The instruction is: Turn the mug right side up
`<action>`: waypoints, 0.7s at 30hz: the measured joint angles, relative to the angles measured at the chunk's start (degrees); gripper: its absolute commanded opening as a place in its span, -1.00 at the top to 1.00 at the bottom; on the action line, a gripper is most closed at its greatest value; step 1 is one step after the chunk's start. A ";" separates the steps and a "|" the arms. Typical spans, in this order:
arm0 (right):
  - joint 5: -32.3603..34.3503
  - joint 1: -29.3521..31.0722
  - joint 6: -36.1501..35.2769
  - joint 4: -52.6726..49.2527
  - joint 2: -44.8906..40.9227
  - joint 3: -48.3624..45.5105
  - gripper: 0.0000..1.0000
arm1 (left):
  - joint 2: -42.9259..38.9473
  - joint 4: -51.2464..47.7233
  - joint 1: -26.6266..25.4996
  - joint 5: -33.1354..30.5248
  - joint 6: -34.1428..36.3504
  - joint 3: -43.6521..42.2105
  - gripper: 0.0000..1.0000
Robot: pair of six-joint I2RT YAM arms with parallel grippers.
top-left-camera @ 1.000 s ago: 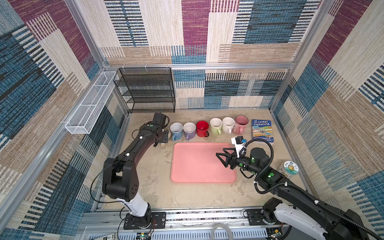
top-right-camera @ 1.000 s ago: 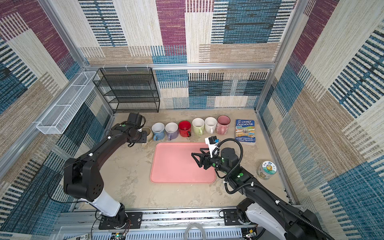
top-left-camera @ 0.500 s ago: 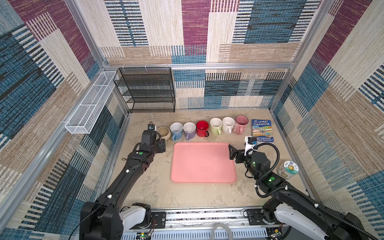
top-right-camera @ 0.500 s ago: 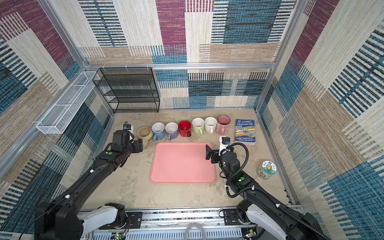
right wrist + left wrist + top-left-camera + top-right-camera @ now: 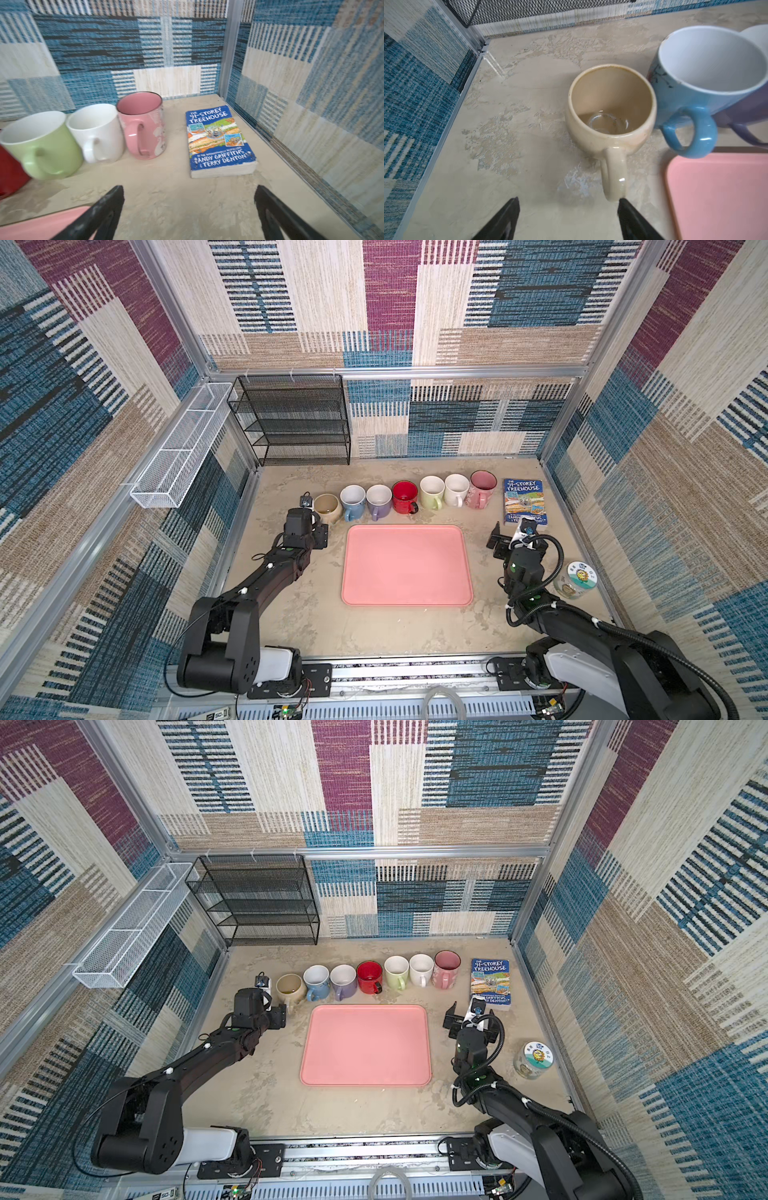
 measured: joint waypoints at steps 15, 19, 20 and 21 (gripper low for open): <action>-6.84 -8.02 0.66 6.51 21.62 10.97 -1.00 | 9.38 13.92 3.63 3.54 1.73 -1.46 -0.57; -7.30 -8.52 -1.53 11.85 22.51 8.76 -1.00 | 9.42 15.63 4.00 3.82 1.66 -1.62 -0.56; -7.87 -8.85 -2.01 15.02 23.10 6.95 -1.00 | 9.40 16.15 4.00 3.61 1.55 -1.86 -0.56; -8.59 -9.33 -2.54 16.00 23.39 5.70 -1.00 | 9.25 16.79 3.96 3.32 1.46 -2.32 -0.56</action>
